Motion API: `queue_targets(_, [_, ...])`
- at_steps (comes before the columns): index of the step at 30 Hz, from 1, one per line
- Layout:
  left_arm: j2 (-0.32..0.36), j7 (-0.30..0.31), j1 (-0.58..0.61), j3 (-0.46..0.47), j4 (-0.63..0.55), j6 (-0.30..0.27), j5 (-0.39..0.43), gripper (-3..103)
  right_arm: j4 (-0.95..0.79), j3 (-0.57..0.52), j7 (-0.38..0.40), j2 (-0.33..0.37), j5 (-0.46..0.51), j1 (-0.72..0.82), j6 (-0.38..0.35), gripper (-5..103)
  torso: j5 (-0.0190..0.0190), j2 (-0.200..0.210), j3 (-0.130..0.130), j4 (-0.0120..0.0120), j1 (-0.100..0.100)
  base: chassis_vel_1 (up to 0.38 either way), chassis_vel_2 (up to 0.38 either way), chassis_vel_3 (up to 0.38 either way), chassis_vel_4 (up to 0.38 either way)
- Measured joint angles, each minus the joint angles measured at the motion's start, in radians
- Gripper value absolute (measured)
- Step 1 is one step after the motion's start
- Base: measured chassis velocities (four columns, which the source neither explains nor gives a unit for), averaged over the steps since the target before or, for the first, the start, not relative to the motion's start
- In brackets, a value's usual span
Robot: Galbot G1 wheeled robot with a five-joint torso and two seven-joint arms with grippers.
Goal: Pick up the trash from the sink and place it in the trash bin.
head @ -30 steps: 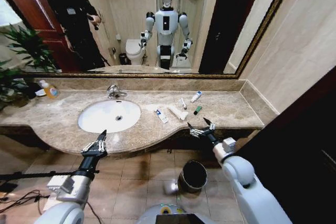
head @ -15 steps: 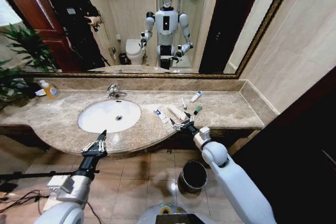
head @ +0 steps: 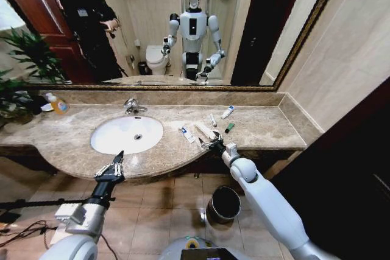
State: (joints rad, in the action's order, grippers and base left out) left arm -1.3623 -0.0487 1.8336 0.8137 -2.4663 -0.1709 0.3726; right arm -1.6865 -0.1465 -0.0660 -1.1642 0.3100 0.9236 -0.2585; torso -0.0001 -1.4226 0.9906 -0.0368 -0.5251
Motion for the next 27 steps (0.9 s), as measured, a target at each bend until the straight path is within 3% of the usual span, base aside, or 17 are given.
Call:
queue_targets(2, [0.0, 0.0, 0.0, 0.0, 0.0, 0.0, 0.0, 0, 0.005, 0.005, 0.005, -0.004, 0.005, -0.009, -0.002, 82, 0.0, 0.0, 0.0, 0.0, 0.0, 0.0, 0.0, 0.0, 0.0])
queue_targets(6, [0.0, 0.0, 0.0, 0.0, 0.0, 0.0, 0.0, 0, 0.009, 0.01, 0.008, -0.008, 0.005, -0.017, -0.01, 76, 0.0, 0.0, 0.0, 0.0, 0.0, 0.0, 0.0, 0.0, 0.0])
queue_targets(7, [0.0, 0.0, 0.0, 0.0, 0.0, 0.0, 0.0, 0, 0.01, 0.011, 0.008, -0.008, 0.003, -0.019, -0.011, 65, 0.0, 0.0, 0.0, 0.0, 0.0, 0.0, 0.0, 0.0, 0.0])
queue_targets(8, [0.0, 0.0, 0.0, 0.0, 0.0, 0.0, 0.0, 0, 0.01, 0.011, 0.008, -0.008, 0.003, -0.019, -0.011, 65, 0.0, 0.0, 0.0, 0.0, 0.0, 0.0, 0.0, 0.0, 0.0])
queue_targets(9, [0.0, 0.0, 0.0, 0.0, 0.0, 0.0, 0.0, 0, 0.012, 0.011, 0.008, -0.009, 0.001, -0.022, -0.016, 54, 0.0, 0.0, 0.0, 0.0, 0.0, 0.0, 0.0, 0.0, 0.0])
queue_targets(11, [0.0, 0.0, 0.0, 0.0, 0.0, 0.0, 0.0, 0, 0.014, 0.011, 0.009, -0.01, 0.0, -0.023, -0.016, 54, 0.0, 0.0, 0.0, 0.0, 0.0, 0.0, 0.0, 0.0, 0.0])
queue_targets(13, [0.0, 0.0, 0.0, 0.0, 0.0, 0.0, 0.0, 0, 0.026, 0.011, 0.009, -0.011, -0.001, -0.03, -0.016, 44, 0.0, 0.0, 0.0, 0.0, 0.0, 0.0, 0.0, 0.0, 0.0])
queue_targets(14, [0.0, 0.0, 0.0, 0.0, 0.0, 0.0, 0.0, 0, 0.032, 0.01, 0.006, -0.011, -0.001, -0.034, -0.011, 44, 0.0, 0.0, 0.0, 0.0, 0.0, 0.0, 0.0, 0.0, 0.0])
queue_targets(15, [0.0, 0.0, 0.0, 0.0, 0.0, 0.0, 0.0, 0, 0.04, 0.009, -0.005, -0.011, 0.0, -0.038, 0.0, 33, 0.0, 0.0, 0.0, 0.0, 0.0, 0.0, 0.0, 0.0, 0.0])
queue_targets(18, [0.0, 0.0, 0.0, 0.0, 0.0, 0.0, 0.0, 0, 0.045, 0.006, -0.016, -0.01, 0.0, -0.044, 0.007, 33, 0.0, 0.0, 0.0, 0.0, 0.0, 0.0, 0.0, 0.0, 0.0])
queue_targets(19, [0.0, 0.0, 0.0, 0.0, 0.0, 0.0, 0.0, 0, 0.047, 0.005, -0.018, -0.01, 0.0, -0.048, 0.009, 22, 0.0, 0.0, 0.0, 0.0, 0.0, 0.0, 0.0, 0.0, 0.0])
queue_targets(21, [0.0, 0.0, 0.0, 0.0, 0.0, 0.0, 0.0, 0, 0.048, 0.004, -0.019, -0.01, 0.0, -0.05, 0.009, 22, 0.0001, 0.0, 0.0, 0.0, 0.0, 0.0, 0.0, 0.0, 0.0])
queue_targets(22, [0.0, 0.0, 0.0, 0.0, 0.0, 0.0, 0.0, 0, 0.049, 0.003, -0.02, -0.01, 0.0, -0.052, 0.009, 12, 0.0, 0.0, 0.0, 0.0, 0.0, 0.0, 0.0, 0.0, 0.0])
queue_targets(25, [0.0, 0.0, 0.0, 0.0, 0.0, 0.0, 0.0, 0, 0.052, 0.001, -0.021, -0.009, 0.001, -0.056, 0.009, 12, 0.0, 0.0, 0.0, 0.0, 0.0, 0.0, 0.0, 0.0, 0.0])
queue_targets(26, [0.0, 0.0, 0.0, 0.0, 0.0, 0.0, 0.0, 0, 0.055, -0.001, -0.023, -0.008, 0.001, -0.056, 0.01, 1, 0.0001, 0.0, 0.0, 0.0, 0.0, 0.0, 0.0, 0.0, 0.0])
queue_targets(27, [0.0, 0.0, 0.0, 0.0, 0.0, 0.0, 0.0, 0, 0.055, -0.001, -0.023, -0.008, 0.001, -0.056, 0.01, 1, 0.0001, 0.0, 0.0, 0.0, 0.0, 0.0, 0.0, 0.0, 0.0])
